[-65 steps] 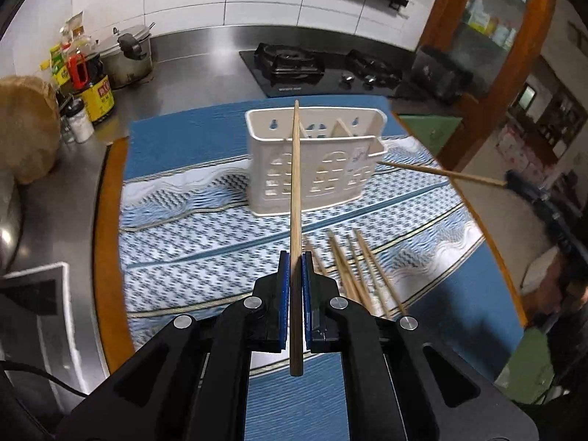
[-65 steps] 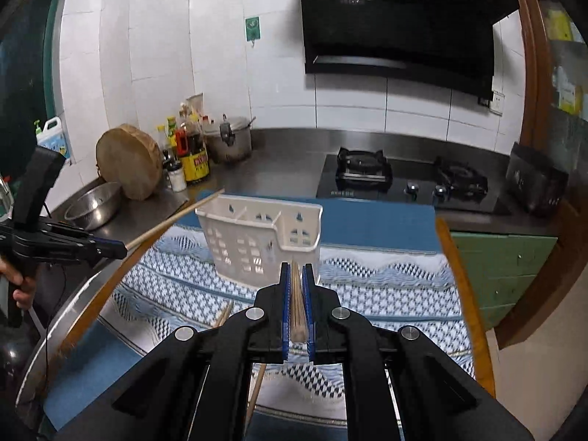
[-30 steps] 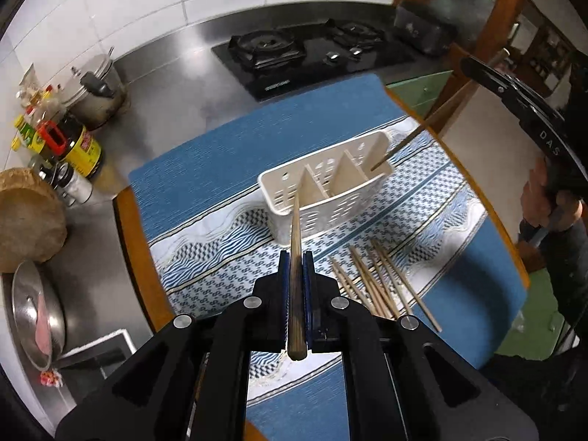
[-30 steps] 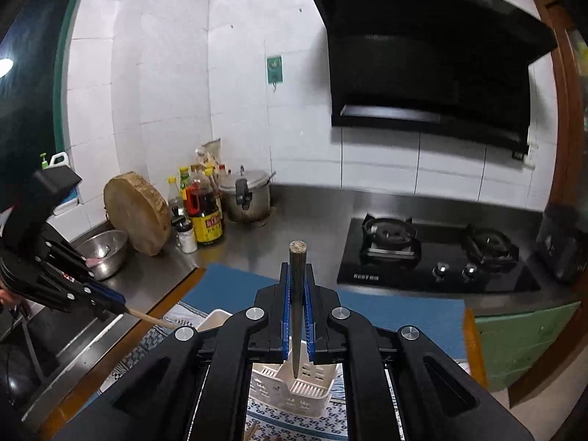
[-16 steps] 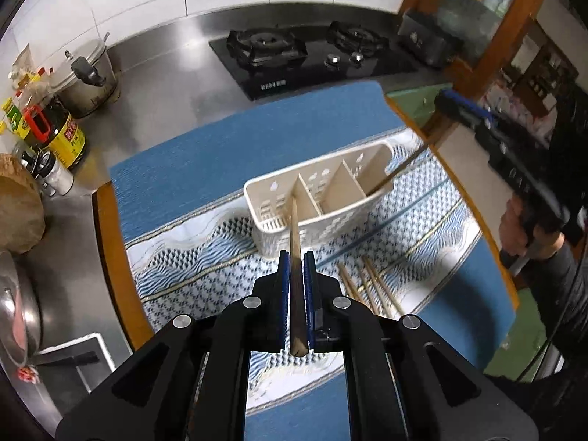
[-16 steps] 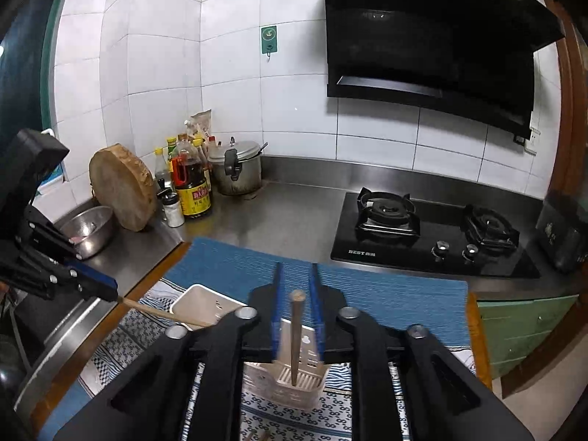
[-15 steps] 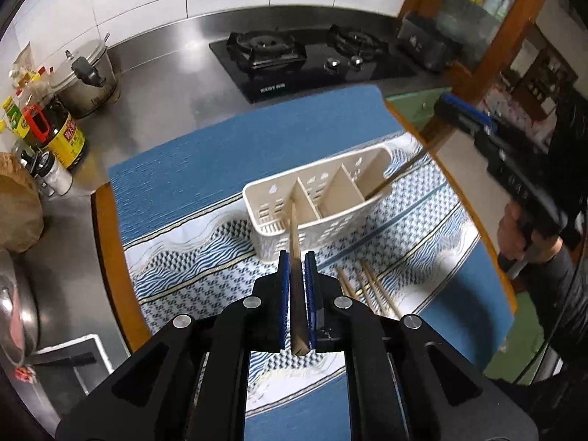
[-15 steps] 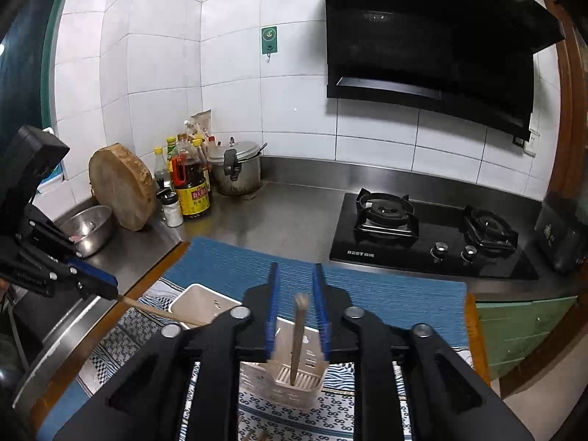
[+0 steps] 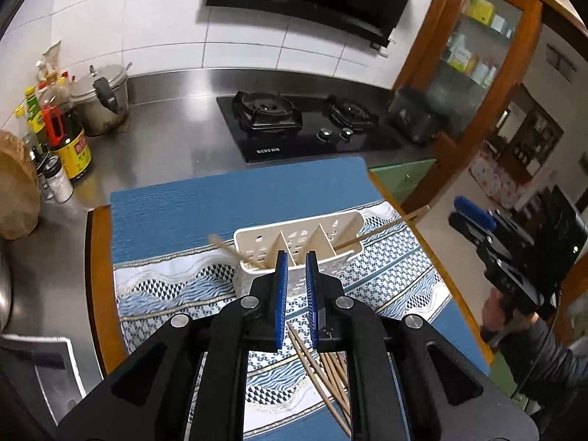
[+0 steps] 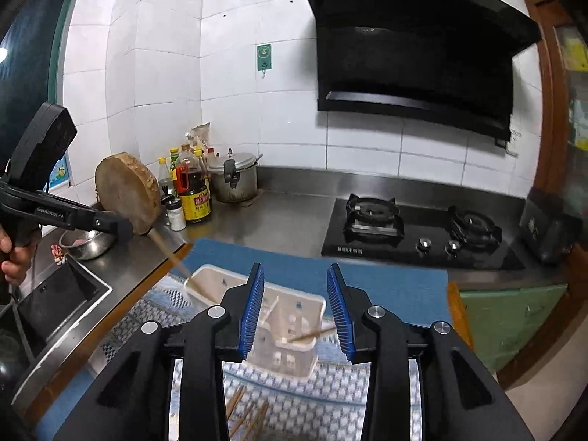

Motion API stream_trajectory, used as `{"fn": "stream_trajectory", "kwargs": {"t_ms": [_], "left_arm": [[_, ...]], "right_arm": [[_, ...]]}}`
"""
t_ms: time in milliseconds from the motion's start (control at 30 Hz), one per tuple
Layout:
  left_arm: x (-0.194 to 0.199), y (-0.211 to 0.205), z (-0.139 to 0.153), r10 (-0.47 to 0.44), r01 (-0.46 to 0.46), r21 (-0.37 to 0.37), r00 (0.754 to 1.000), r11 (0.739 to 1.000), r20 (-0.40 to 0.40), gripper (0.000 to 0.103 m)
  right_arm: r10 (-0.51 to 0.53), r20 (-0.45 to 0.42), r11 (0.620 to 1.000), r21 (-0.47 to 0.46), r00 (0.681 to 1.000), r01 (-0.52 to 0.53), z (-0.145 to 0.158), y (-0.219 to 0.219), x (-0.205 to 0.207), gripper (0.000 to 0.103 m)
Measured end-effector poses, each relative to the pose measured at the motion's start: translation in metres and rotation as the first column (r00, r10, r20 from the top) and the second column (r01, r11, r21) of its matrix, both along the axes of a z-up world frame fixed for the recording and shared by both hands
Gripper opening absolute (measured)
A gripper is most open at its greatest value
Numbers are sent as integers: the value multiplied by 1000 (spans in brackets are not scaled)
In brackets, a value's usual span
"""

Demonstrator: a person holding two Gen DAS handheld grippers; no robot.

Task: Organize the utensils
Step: 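Close the right gripper on another chopstick while the left gripper grasps another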

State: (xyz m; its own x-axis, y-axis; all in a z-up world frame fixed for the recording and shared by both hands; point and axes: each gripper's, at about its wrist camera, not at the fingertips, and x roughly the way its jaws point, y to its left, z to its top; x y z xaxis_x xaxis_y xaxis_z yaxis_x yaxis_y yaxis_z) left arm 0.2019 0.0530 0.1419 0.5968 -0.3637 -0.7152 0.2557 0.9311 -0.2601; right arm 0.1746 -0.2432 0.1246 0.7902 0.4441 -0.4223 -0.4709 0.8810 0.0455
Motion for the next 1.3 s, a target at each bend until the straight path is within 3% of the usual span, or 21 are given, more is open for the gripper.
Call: {"fn": "stream_trajectory", "kwargs": {"t_ms": [167,300,567,700,1000,1300], "left_arm": [[-34,-8,-31,11,-12,-15,1000,1000,-14,10],[-60,-20,-76,25,-28,-29,997,999,-75,10],[-107,-48,-162,70,-61,56,983,997,-168,10],[-123,-60,-191,82,-67,80,975,995,-206,10],[-144,-74,-219,85,-81,29,963,996,-257,10],[-148,-88,-239,86,-83,20,951,996,-299,10]], "right_arm": [[-26,-43,1000,-10,999,25,-26,-16,-37,35],[-35,-73,999,-43,997,31,-51,-18,-66,35],[-43,-220,997,-71,975,28,-118,-14,-112,33],[-35,-299,997,-76,954,13,-149,-6,-125,26],[-21,-446,998,-60,895,-6,-204,11,-142,16],[-48,-494,997,-82,868,9,-224,12,-145,10]]}}
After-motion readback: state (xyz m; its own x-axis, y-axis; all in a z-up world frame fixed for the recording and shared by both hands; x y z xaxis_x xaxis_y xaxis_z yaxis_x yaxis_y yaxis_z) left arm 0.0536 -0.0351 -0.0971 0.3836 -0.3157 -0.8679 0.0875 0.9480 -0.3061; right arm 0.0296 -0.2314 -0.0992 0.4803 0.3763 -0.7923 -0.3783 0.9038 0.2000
